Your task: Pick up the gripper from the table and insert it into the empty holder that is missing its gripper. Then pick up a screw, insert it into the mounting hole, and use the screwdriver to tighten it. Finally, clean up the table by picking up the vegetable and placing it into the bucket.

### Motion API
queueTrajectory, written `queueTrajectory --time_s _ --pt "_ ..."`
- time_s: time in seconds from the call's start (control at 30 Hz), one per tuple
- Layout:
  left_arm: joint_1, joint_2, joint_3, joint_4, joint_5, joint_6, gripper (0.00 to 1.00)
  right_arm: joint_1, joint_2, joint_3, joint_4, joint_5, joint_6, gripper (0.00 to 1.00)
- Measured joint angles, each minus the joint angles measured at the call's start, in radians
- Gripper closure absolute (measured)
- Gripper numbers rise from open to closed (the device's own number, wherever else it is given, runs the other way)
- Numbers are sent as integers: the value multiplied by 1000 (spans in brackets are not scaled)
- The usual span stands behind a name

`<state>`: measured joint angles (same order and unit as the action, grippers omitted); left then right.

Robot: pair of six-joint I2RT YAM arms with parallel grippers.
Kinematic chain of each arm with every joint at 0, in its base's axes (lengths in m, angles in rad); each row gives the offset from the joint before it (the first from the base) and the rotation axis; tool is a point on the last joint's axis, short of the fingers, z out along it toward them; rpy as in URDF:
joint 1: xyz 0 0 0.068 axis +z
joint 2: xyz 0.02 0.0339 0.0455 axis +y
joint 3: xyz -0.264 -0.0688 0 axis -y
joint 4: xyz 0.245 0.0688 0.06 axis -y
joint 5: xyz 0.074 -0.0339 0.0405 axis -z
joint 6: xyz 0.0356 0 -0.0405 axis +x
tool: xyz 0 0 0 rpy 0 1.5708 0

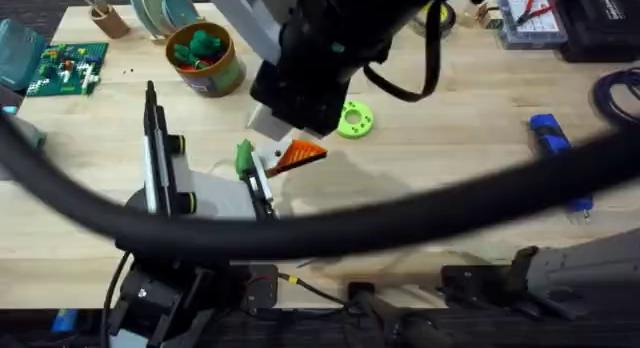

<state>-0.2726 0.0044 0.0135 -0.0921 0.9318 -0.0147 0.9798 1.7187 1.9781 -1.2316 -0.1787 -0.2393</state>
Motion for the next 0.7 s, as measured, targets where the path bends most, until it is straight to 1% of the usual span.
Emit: queueTrajectory --time_s 0.43,0.7 --pt "0 0 0 0 0 0 7 0 0 -1 4 -9 -1 995" --pt "0 0 0 0 0 0 8 0 0 -46 21 -10 -1 995"
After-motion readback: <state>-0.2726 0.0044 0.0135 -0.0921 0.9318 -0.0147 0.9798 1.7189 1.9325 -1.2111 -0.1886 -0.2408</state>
